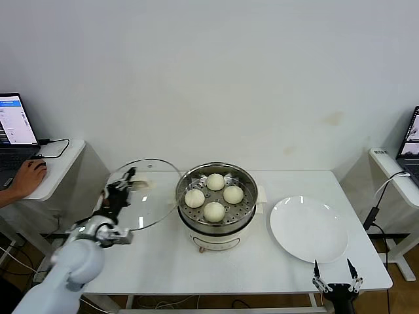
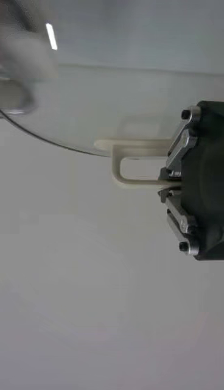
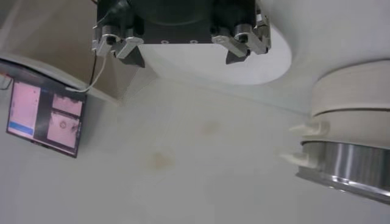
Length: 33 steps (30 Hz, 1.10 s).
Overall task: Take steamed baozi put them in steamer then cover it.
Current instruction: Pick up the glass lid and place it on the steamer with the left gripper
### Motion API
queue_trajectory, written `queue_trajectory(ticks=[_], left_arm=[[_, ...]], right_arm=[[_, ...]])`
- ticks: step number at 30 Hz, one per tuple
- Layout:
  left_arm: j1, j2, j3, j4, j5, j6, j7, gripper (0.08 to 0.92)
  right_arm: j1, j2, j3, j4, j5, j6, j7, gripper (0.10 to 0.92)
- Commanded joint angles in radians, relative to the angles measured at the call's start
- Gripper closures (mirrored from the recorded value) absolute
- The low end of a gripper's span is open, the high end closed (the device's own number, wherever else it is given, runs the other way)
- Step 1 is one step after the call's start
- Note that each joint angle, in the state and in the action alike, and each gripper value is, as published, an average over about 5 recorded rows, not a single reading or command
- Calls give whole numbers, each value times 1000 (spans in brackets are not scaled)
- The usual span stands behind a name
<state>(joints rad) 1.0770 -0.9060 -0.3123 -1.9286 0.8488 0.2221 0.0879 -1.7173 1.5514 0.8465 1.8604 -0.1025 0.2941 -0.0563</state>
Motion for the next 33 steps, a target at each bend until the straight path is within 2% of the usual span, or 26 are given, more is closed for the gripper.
queue_trajectory(ticks=[1,12,19,33], left_arm=[[-312,-127,381,19,91,157,115,856],[-382,-304,456,187,255,176,175,856],[-386,-358,445,274,320,169,170,856],[-382,-435,450,306,387,170,175,856]], right_arm=[[10,10,-17,-24,-57,6,10,203],[23,24,-55,-44,-88,7,17,203],[26,23,-62,-57,-94,12,19,202],[29,25,-73,-69,-102,10,21,202]])
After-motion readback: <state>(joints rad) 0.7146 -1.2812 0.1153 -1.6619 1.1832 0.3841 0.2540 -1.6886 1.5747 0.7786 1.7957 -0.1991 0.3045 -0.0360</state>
